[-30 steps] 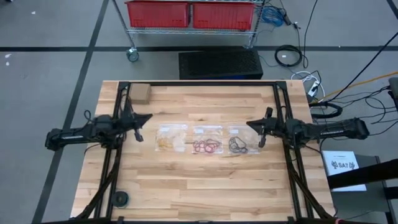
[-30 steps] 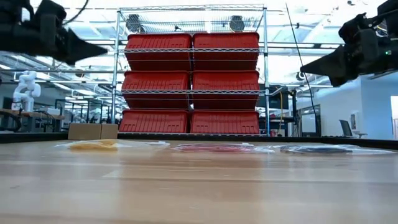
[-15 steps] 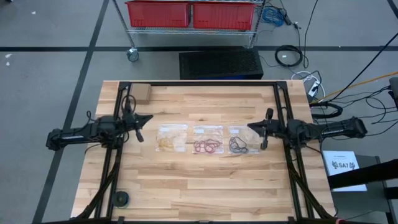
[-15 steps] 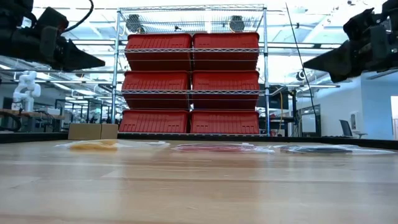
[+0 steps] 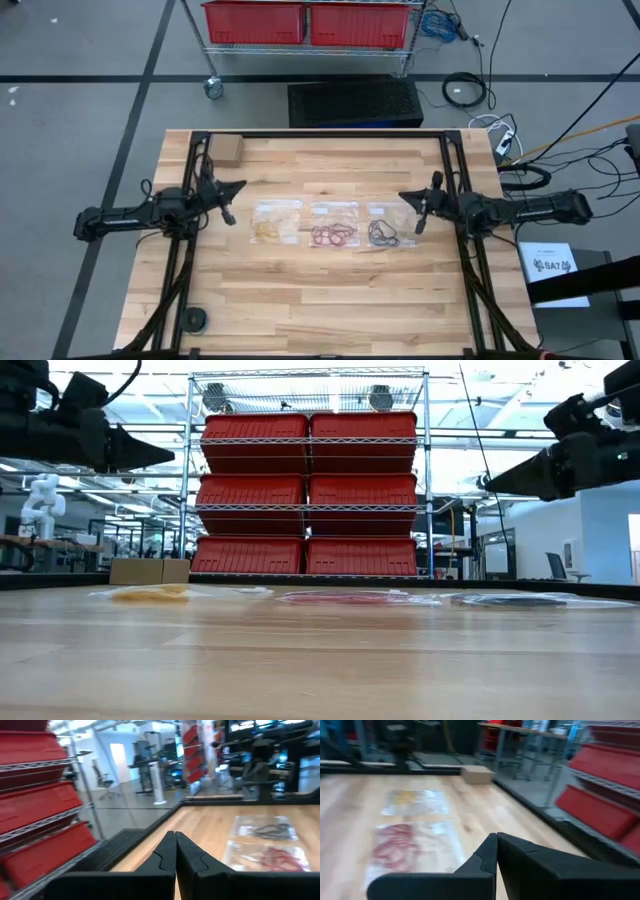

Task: Sort rubber bands
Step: Return to Home Position

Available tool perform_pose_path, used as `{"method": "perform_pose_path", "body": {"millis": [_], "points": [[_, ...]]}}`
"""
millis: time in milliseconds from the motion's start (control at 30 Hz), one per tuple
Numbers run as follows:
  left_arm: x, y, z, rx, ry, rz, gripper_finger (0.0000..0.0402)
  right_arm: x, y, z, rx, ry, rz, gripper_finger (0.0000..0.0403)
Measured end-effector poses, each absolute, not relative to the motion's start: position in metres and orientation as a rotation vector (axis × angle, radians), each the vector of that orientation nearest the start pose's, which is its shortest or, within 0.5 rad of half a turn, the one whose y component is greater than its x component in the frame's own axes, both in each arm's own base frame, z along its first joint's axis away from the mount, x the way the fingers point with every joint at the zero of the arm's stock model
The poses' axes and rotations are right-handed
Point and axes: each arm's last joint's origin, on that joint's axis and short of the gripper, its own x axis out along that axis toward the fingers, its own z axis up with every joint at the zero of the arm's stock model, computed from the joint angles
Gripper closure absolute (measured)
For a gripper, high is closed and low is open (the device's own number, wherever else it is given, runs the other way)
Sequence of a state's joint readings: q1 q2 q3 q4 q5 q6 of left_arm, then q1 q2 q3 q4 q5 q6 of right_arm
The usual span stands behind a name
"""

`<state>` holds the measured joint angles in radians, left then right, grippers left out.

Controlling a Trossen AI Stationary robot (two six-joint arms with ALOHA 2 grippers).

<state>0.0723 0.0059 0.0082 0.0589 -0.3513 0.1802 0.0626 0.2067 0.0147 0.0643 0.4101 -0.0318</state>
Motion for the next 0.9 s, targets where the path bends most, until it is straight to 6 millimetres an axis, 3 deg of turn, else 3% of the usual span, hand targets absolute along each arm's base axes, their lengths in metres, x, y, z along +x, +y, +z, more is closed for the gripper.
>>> {"method": "perform_pose_path", "body": {"millis": [133,267,500,900], "points": [[0.094,0.019,0.172,0.198,-0.013,0.499,0.0401,0.108,-0.008,0.159,-0.103,0.131,-0.42,0.0403],[0.093,0.019,0.172,0.202,-0.011,0.531,0.0401,0.108,-0.004,0.174,-0.131,-0.019,-0.275,0.0403],[0.092,0.02,0.172,0.204,-0.01,0.569,0.0401,0.096,0.0,0.173,-0.108,-0.045,-0.098,0.0403],[0.091,0.023,0.172,0.165,-0.003,0.673,0.0388,0.106,-0.024,0.156,-0.061,0.169,-0.35,0.0403]]}}
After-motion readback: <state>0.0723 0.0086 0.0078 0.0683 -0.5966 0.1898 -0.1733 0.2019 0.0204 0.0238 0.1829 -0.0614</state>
